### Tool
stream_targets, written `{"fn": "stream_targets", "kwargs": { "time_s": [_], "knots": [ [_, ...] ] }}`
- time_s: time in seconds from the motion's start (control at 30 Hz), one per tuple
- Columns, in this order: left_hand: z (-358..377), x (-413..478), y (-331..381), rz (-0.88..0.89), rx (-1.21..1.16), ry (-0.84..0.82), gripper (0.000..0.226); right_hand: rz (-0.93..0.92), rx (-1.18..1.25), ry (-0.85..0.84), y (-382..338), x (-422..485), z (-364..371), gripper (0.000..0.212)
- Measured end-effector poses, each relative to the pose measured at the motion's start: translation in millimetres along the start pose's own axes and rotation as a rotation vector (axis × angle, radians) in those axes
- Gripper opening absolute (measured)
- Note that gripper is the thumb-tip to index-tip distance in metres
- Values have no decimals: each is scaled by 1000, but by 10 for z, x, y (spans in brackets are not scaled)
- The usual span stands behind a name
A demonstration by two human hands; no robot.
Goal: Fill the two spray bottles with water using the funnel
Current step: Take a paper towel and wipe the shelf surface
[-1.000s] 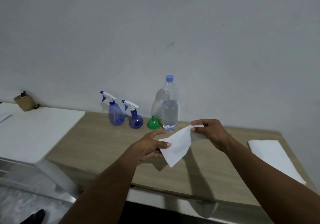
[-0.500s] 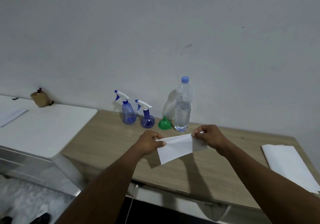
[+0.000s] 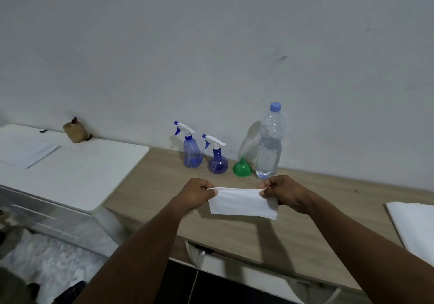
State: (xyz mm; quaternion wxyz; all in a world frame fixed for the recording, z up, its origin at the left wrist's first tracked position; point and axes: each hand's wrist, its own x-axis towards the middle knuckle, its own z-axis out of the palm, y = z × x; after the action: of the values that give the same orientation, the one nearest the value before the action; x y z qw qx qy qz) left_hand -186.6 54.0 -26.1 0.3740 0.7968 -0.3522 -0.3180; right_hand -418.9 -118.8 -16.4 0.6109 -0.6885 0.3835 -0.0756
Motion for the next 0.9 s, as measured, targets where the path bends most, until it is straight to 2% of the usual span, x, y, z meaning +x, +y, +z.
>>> {"fn": "stream_targets", "kwargs": {
  "time_s": [0.13, 0.27, 0.33, 0.4, 0.47, 0.63, 0.7, 0.8, 0.9],
  "knots": [
    [-332, 133, -318, -94, 58, -94, 11, 129, -149, -151, -12, 235, 324, 18],
    [-689, 245, -724, -217, 151, -318, 14, 223, -221, -217, -10, 511, 809, 11],
    [-888, 351, -956, -250, 202, -370, 13, 241, -280, -232, -36, 681, 1074, 11],
    [-1088, 508, -1165, -234, 198, -327, 9, 230, -324, -201, -84, 876, 1320, 14],
    [-1265, 686, -1301, -181, 154, -224, 5, 192, -358, -123, -165, 1095, 1522, 6],
    [-1565, 1111, -1288, 85, 236, 209, 6, -71, -531, 147, -449, 1708, 1777, 4],
    [-1618, 1308, -1271, 175, 229, 311, 7, -174, -535, 308, -528, 1916, 1851, 4],
    [-1649, 1528, -1319, 245, 309, 325, 8, -340, -605, 476, -501, 2132, 1965, 9],
    [-1635, 1692, -1576, 265, 404, 240, 16, -332, -791, 421, -187, 2252, 2076, 17]
  ]
}}
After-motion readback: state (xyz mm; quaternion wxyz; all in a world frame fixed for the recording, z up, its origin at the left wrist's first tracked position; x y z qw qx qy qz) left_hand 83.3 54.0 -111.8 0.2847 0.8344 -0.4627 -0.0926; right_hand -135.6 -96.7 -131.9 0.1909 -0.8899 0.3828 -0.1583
